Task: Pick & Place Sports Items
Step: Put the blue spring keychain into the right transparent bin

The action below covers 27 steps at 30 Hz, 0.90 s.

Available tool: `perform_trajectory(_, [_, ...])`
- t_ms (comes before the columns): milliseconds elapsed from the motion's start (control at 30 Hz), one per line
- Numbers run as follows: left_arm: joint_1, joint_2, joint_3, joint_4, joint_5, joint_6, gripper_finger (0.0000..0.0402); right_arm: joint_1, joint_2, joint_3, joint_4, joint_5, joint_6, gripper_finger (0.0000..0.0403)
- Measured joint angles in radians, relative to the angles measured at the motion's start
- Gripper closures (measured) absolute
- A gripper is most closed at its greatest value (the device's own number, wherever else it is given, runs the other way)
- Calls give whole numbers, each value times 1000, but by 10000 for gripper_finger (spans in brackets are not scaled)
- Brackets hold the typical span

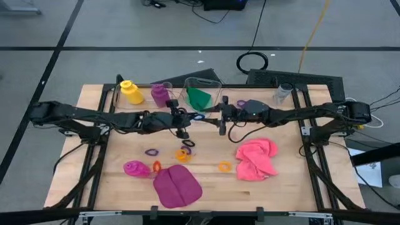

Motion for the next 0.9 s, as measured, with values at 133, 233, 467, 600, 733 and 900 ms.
perform_trajectory(133, [0, 0, -1, 3, -8, 7, 391, -1, 0, 0, -9, 0, 10, 278])
perform_trajectory(233, [0, 0, -1, 3, -29, 7, 391, -9, 0, 0, -9, -1, 34, 317])
perform_trajectory(467, [0, 0, -1, 2, -59, 6, 391, -32, 0, 0, -14, -8, 47, 390])
perform_trajectory(600, [2, 0, -1, 2, -60, 9, 391, -32, 0, 0, -14, -8, 31, 399])
perform_trajectory(733, [4, 0, -1, 3, -57, 24, 391, -32, 0, 0, -16, -8, 25, 401])
perform_trajectory(900, [26, -1, -1, 8, -14, 6, 376, -32, 0, 0, -17, -8, 21, 402])
